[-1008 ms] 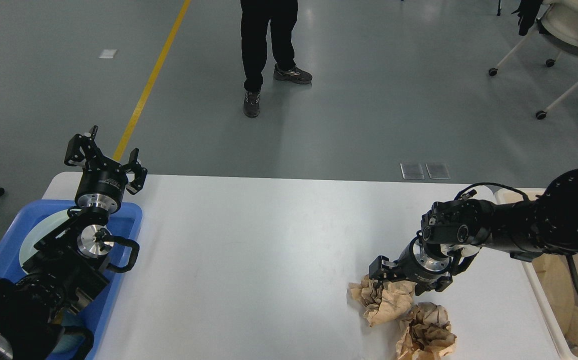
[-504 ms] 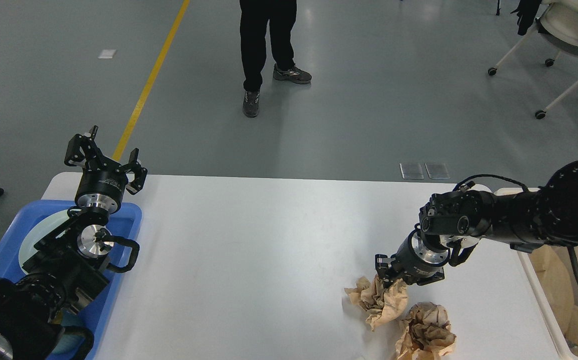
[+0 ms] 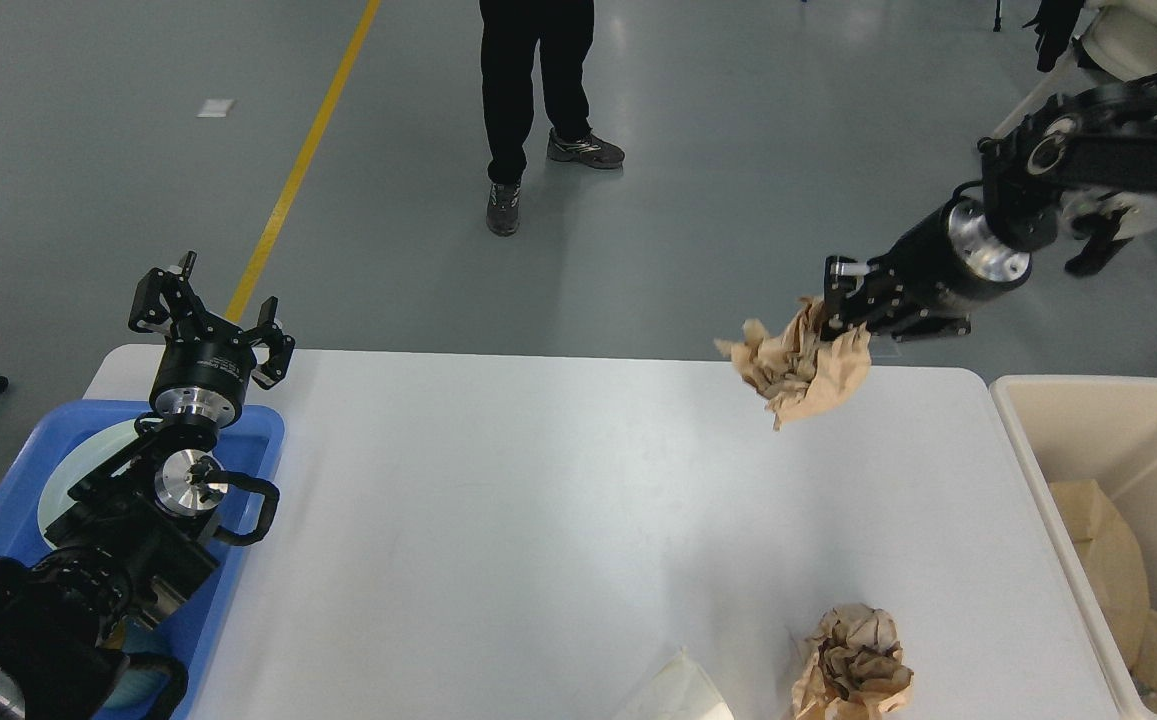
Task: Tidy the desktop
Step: 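Lift the crumpled paper and drop it into the beige bin, then move the right gripper down to the second crumpled brown paper, then close the right gripper on the second crumpled paper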
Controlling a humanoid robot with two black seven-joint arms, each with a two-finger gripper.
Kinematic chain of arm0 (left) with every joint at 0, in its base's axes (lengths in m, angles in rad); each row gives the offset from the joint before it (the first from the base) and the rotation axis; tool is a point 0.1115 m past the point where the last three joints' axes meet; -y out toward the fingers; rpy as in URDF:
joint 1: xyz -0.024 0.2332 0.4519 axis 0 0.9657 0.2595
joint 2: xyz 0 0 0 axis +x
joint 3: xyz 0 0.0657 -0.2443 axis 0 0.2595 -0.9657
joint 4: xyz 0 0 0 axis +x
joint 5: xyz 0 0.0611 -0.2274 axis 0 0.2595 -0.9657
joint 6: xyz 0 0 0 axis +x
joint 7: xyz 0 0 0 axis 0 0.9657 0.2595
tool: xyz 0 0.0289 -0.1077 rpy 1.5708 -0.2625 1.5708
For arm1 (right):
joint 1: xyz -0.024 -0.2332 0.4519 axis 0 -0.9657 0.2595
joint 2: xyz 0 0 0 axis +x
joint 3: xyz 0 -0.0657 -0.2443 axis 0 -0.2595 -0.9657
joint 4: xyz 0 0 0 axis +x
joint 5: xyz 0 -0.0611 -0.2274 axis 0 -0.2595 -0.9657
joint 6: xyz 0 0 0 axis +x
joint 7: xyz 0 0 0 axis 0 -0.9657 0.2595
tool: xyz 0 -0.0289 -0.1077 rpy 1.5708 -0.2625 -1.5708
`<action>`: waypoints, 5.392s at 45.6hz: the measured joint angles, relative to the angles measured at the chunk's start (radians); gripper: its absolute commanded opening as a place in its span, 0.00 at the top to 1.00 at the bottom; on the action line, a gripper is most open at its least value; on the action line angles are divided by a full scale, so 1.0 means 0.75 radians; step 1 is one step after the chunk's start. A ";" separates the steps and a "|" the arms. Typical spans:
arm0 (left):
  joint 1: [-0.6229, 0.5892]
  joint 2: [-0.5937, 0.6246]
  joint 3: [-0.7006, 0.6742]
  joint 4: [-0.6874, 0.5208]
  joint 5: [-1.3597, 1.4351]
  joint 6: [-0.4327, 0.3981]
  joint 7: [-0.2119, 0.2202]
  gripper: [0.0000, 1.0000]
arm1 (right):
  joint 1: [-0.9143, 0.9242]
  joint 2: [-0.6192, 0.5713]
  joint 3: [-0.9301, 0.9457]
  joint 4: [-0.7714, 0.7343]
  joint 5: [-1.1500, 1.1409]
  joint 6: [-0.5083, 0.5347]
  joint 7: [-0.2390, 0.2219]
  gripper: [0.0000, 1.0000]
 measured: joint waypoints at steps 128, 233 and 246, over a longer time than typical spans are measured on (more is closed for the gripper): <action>0.000 0.000 0.000 0.000 0.000 0.000 0.000 0.04 | 0.240 0.062 -0.211 -0.072 -0.046 0.151 0.001 0.00; 0.000 0.000 0.000 0.000 0.000 0.000 0.000 0.04 | -0.892 0.131 -0.018 -0.129 -0.056 -0.197 -0.005 0.00; 0.000 0.000 0.000 0.000 0.000 0.000 0.000 0.04 | -0.982 0.177 -0.004 -0.205 -0.056 -0.246 -0.005 0.97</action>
